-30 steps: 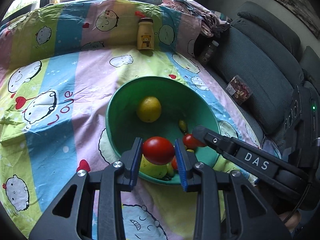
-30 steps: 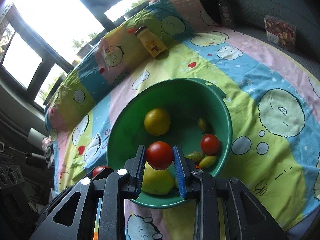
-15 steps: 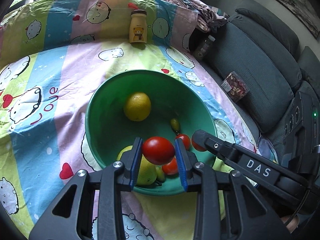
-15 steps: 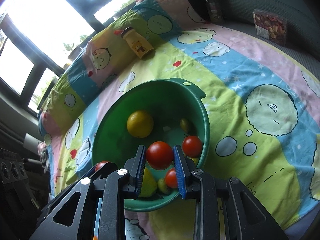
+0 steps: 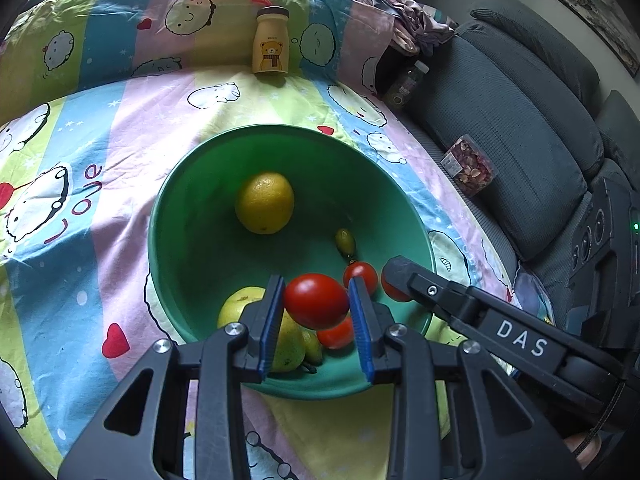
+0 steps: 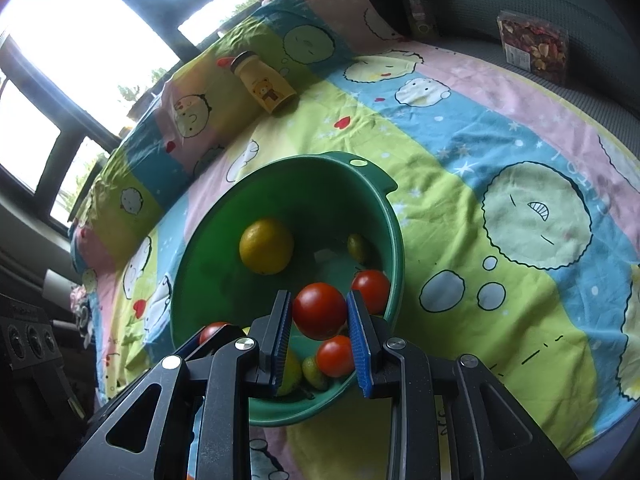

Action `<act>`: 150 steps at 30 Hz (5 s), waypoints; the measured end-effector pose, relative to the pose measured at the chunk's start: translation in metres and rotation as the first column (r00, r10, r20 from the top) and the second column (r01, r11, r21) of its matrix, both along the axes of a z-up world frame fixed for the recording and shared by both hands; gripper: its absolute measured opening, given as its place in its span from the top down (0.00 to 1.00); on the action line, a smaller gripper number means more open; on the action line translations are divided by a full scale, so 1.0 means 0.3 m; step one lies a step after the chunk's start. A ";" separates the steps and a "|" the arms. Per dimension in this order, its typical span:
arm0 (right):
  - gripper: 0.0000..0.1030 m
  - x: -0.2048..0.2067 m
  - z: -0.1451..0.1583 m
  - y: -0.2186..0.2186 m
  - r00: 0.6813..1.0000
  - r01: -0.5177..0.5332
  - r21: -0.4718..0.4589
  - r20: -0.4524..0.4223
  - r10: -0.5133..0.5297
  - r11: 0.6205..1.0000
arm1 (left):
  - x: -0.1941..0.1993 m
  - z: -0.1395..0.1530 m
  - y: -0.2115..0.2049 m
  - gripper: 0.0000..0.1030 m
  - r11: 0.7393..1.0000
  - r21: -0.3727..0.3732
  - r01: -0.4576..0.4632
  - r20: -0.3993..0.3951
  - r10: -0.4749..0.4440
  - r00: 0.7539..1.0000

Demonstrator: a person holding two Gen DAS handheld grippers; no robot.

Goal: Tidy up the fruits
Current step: 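Carry both cherry tomatoes into the green basin and lower them, then open both tools to release the cherry tomatoes into the basin, then move both tools out of the basin over the orange, then close the right tool around the orange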

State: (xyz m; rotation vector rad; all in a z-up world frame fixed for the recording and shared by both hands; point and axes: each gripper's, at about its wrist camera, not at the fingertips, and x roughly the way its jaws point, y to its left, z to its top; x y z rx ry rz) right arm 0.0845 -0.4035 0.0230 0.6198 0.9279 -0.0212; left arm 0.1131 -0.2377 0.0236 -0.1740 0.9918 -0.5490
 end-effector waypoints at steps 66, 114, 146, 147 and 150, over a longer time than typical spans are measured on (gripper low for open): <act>0.24 -0.083 0.144 0.128 0.979 -0.127 0.037 0.163 0.120 0.991 | -0.284 0.176 0.448 0.10 0.958 -0.039 -0.283 0.163 0.286 0.944; 0.21 -0.204 -0.111 0.873 0.594 -0.788 0.127 -0.106 0.798 0.603 | -0.550 -0.166 0.710 0.11 0.898 0.081 -0.433 -0.132 0.440 0.888; 0.26 -0.219 -0.183 0.907 0.532 -0.832 0.085 -0.154 0.832 0.548 | -0.532 -0.195 0.678 0.33 0.910 0.100 -0.401 -0.144 0.413 0.900; 0.26 -0.219 -0.183 0.908 0.532 -0.832 0.084 -0.153 0.833 0.548 | -0.531 -0.196 0.678 0.34 0.911 0.098 -0.400 -0.145 0.411 0.900; 0.27 -0.220 -0.183 0.910 0.528 -0.835 0.086 -0.151 0.836 0.543 | -0.527 -0.199 0.672 0.36 0.913 0.097 -0.397 -0.149 0.408 0.901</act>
